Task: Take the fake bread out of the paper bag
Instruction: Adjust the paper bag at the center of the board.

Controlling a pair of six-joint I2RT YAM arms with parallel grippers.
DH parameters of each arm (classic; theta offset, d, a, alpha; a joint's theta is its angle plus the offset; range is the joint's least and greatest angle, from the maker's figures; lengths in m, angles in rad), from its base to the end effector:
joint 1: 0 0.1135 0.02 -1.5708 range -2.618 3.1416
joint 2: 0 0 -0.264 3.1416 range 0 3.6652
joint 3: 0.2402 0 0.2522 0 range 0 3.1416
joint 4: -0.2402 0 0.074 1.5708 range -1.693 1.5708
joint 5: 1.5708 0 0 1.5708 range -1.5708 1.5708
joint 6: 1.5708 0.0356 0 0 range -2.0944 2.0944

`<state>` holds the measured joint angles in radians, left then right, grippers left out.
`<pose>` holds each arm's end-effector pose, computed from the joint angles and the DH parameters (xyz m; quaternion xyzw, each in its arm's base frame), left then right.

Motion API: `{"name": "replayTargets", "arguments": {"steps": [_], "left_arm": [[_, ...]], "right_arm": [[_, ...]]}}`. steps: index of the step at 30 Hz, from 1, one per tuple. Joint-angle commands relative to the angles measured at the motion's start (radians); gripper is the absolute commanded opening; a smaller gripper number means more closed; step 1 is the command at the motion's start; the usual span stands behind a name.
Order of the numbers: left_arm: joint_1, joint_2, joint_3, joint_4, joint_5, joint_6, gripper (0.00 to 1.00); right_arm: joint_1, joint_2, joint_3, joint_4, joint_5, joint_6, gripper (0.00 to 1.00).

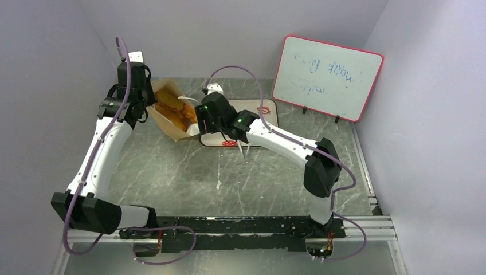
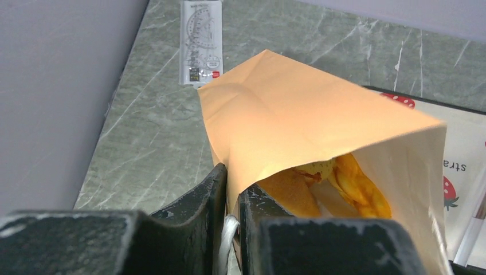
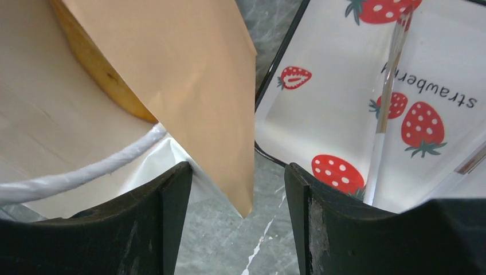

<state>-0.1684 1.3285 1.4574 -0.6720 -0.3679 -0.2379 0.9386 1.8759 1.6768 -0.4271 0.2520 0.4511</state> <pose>0.2818 -0.0349 0.4054 -0.1196 0.8525 0.0585 0.5054 0.2667 0.3491 0.3121 -0.1577 0.8711 0.2030 0.4183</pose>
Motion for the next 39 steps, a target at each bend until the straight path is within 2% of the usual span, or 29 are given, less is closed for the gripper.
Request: {"name": "replayTargets", "arguments": {"steps": [1,8,13,24,28,39], "left_arm": [[-0.013,-0.069,-0.028,0.110,-0.058,0.022,0.07],[-0.034,-0.137,-0.060,0.211,-0.103,0.076,0.07],[-0.060,-0.116,-0.043,0.232,-0.101,0.107,0.07],[-0.287,0.037,0.034,0.203,-0.289,0.254,0.07],[-0.338,0.102,0.064,0.179,-0.349,0.317,0.07],[-0.348,0.148,0.058,0.190,-0.282,0.268,0.07]], "right_arm": [[0.014,-0.002,-0.068,-0.068,-0.022,-0.003,0.60],[0.032,-0.019,-0.108,-0.067,-0.044,0.001,0.61],[0.039,-0.032,-0.127,-0.068,-0.041,-0.002,0.61],[0.039,-0.079,-0.190,-0.062,-0.031,0.003,0.64],[0.037,-0.124,-0.229,-0.058,-0.012,0.011,0.65],[0.001,-0.296,-0.418,-0.064,0.095,0.053,0.74]]}}
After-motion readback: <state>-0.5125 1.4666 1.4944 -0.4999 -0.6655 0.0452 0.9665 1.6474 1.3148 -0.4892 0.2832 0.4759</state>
